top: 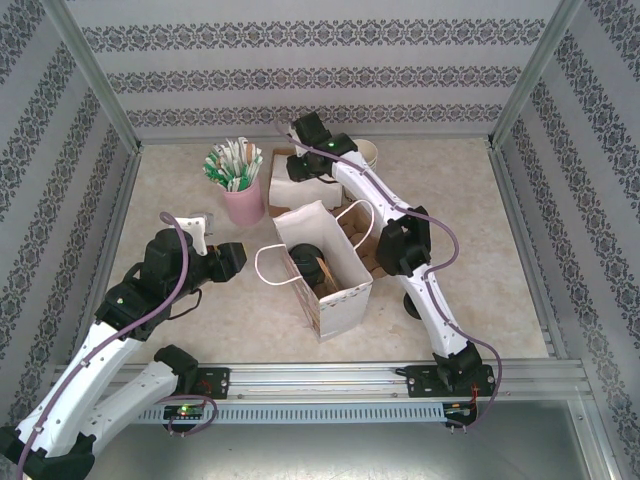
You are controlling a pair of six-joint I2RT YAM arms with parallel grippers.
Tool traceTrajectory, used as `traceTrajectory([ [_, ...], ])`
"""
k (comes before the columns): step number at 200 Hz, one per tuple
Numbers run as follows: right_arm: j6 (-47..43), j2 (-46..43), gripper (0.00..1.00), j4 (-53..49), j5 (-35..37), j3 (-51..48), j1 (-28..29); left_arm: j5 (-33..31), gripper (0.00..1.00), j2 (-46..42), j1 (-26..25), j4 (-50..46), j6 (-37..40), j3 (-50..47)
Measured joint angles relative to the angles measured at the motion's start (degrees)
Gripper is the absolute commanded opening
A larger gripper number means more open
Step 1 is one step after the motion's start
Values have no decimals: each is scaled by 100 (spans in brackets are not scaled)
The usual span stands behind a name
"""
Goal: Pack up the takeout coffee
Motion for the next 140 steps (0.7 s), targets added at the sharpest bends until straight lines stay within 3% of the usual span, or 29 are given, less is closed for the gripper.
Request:
traceTrajectory([
  [9, 0, 4, 48, 13, 4, 0, 0, -2, 54, -2, 0, 0, 0, -9],
  [63, 282, 343, 54, 310, -2, 57, -68, -42, 54, -55, 0, 2, 0, -31],
  [101, 476, 708, 53, 363, 4, 57, -116, -44, 54, -55, 0, 7, 2, -144],
  [140, 616, 837, 44, 374, 11, 57, -151, -46, 54, -52, 0, 7, 2, -177],
])
